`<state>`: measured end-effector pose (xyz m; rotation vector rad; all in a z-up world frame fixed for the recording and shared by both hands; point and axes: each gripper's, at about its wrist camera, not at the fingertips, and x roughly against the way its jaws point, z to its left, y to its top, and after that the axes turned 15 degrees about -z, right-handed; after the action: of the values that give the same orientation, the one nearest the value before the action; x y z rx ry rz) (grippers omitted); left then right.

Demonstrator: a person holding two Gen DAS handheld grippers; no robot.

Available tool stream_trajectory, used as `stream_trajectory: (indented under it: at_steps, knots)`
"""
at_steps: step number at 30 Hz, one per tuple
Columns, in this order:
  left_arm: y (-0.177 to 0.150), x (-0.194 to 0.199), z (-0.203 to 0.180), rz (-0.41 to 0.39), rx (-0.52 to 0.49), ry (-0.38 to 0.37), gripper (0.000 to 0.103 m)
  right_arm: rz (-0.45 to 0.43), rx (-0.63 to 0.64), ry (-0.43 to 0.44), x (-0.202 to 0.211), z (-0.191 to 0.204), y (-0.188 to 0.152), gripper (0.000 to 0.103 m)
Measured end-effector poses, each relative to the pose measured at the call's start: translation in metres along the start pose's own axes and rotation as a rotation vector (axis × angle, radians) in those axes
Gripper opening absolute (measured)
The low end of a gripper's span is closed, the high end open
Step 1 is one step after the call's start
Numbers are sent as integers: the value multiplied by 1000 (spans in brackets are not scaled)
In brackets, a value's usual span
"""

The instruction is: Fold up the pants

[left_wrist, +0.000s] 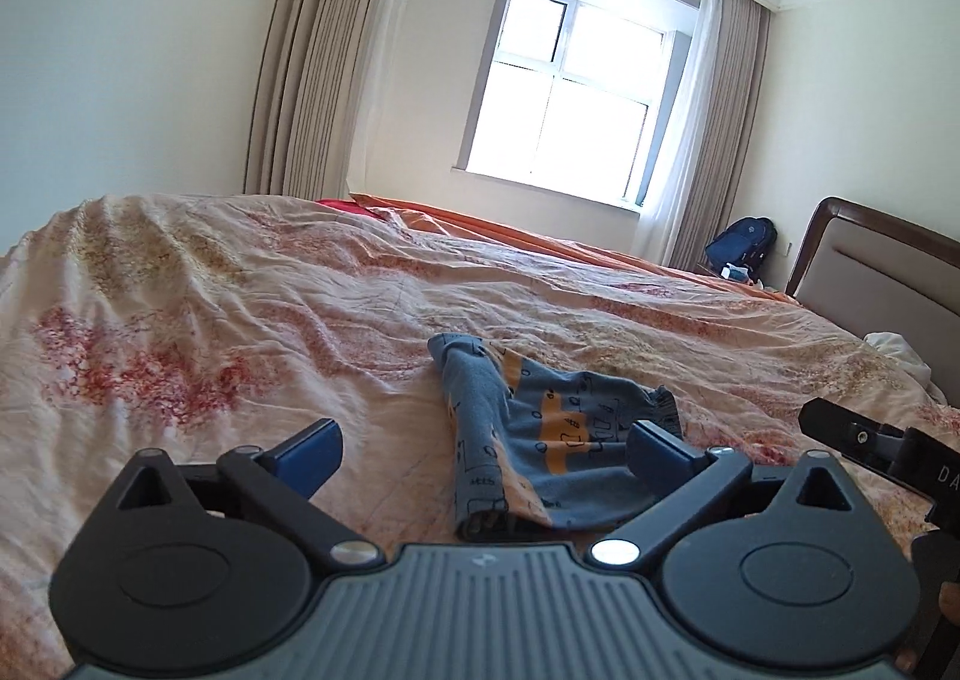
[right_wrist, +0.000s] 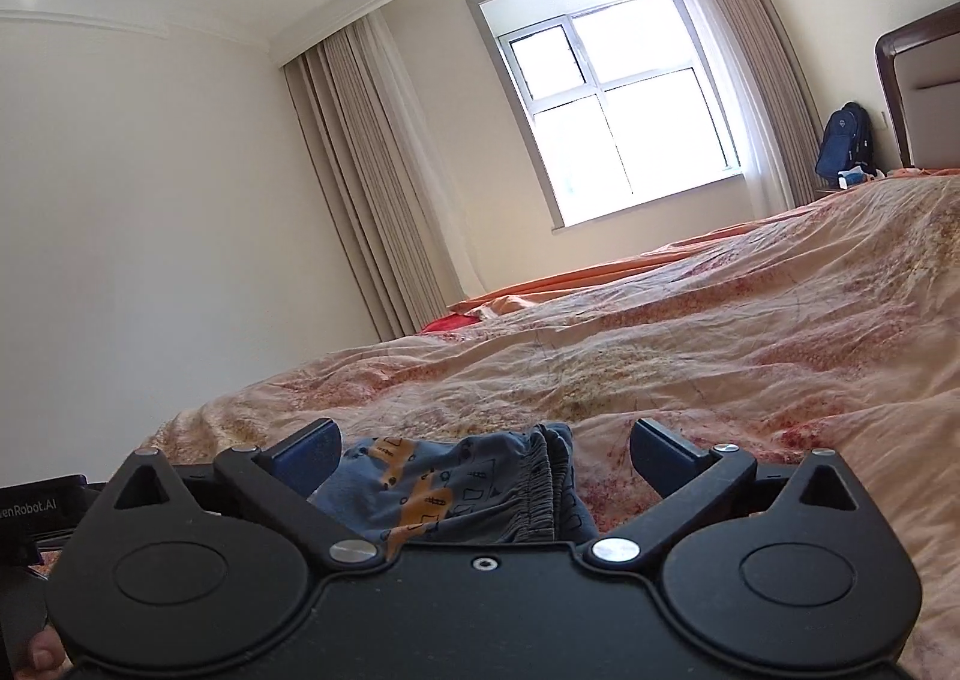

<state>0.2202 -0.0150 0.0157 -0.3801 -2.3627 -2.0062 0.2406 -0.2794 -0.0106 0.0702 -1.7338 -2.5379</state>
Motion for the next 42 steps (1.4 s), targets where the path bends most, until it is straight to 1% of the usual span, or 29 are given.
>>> stream_trajectory:
  at_steps: [3, 6, 9, 11, 15, 18, 24, 34, 42]
  knots:
    - [-11, 28, 2, -15, -18, 38, 103, 14, 41, 9, 29, 11, -1, 103]
    - [-22, 57, 6, -47, -38, 94, 103, 21, 74, 6, 60, 21, -7, 102]
    - [-30, 78, 8, -61, -87, 128, 103, 8, 120, -11, 87, 32, -14, 103]
    - [-35, 91, 9, -67, -100, 149, 103, -14, 160, -20, 105, 41, -18, 103]
    - [-42, 107, 17, -64, -70, 158, 103, -35, 189, -42, 128, 53, -25, 103]
    - [-48, 115, 20, -58, -82, 157, 103, -48, 198, -50, 141, 57, -27, 103]
    - [-50, 120, 19, -63, -97, 147, 103, -54, 222, -59, 153, 62, -32, 103]
    - [-50, 120, 20, -57, -100, 149, 103, -17, 215, -58, 151, 63, -39, 103]
    - [-50, 120, 21, -52, -98, 149, 103, -10, 216, -59, 150, 64, -40, 103]
